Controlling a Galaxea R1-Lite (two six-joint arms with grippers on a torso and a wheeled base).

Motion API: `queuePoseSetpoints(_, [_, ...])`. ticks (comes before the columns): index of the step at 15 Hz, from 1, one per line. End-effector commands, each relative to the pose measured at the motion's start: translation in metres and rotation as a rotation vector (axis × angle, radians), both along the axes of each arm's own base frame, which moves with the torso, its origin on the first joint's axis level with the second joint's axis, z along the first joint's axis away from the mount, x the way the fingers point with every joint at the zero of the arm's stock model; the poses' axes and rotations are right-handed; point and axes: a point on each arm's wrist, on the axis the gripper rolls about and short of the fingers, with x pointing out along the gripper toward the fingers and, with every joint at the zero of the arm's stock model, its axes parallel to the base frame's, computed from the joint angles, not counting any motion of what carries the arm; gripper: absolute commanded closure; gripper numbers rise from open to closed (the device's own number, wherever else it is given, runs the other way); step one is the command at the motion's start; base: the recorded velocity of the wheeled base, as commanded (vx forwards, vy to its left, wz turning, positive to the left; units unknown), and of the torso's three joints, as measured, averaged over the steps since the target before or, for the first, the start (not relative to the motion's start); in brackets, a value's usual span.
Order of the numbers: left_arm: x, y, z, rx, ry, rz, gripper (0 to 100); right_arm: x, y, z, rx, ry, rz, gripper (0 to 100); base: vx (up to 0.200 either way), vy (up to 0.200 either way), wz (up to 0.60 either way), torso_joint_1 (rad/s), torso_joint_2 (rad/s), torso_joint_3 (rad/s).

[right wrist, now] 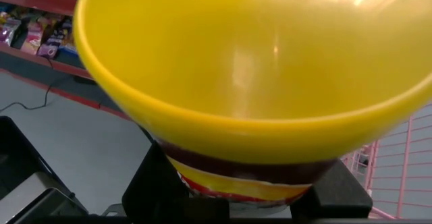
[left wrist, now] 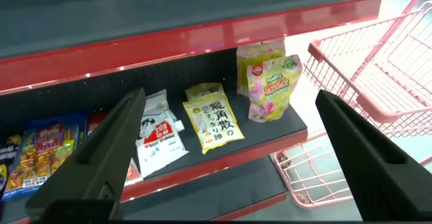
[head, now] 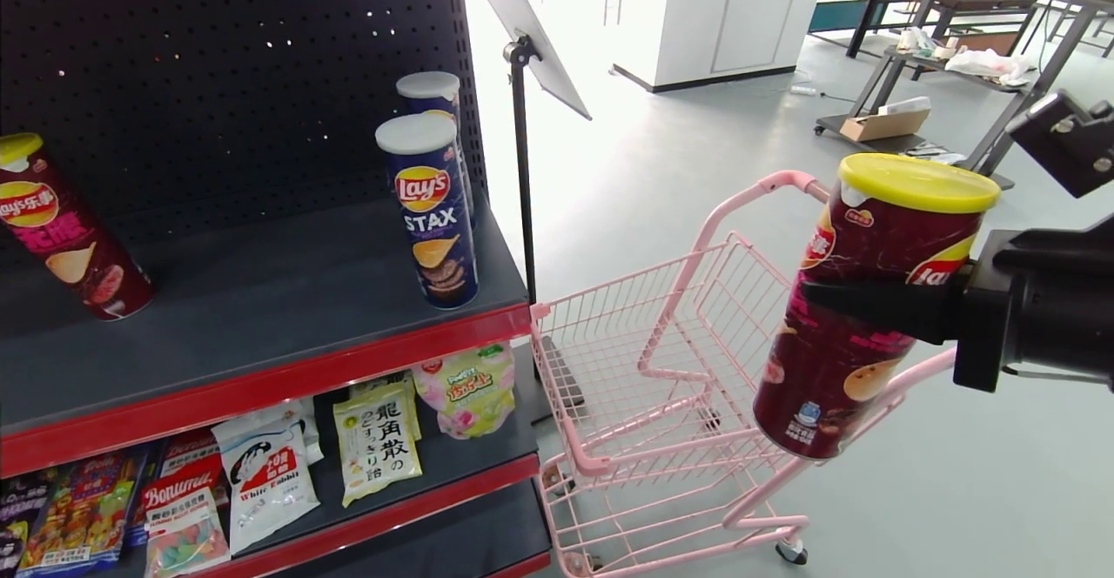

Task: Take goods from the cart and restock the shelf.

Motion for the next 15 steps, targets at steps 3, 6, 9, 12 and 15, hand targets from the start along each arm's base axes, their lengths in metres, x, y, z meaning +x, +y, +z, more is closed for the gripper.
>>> queuePoseSetpoints(3, [0.000,0.000,0.000,0.000,0.001,0.002,0,0.001,0.000,-0.003,-0.005,0.008,-0.002,100,0.000,0.000,0.00,0.149,-0.37,-0.214])
queuePoseSetpoints(6, [0.000,0.000,0.000,0.000,0.001,0.000,0,0.001,0.000,-0.003,-0.008,0.008,-0.009,100,0.000,0.000,0.00,0.082,-0.19,-0.105])
queuePoseSetpoints(9, [0.000,0.000,0.000,0.000,0.001,0.000,0,0.002,0.000,-0.005,-0.016,0.014,-0.022,100,0.000,0.000,0.60,0.009,-0.02,-0.012])
queuePoseSetpoints(12, [0.000,0.000,0.000,0.000,0.001,0.000,0,0.001,0.000,-0.007,-0.018,0.019,-0.021,100,0.000,0.000,0.60,0.010,0.00,-0.004])
queuePoseSetpoints(15, [0.000,0.000,0.000,0.000,0.001,0.000,0,-0.003,-0.002,-0.011,-0.023,0.026,-0.021,100,0.000,0.000,0.20,0.001,0.00,0.001])
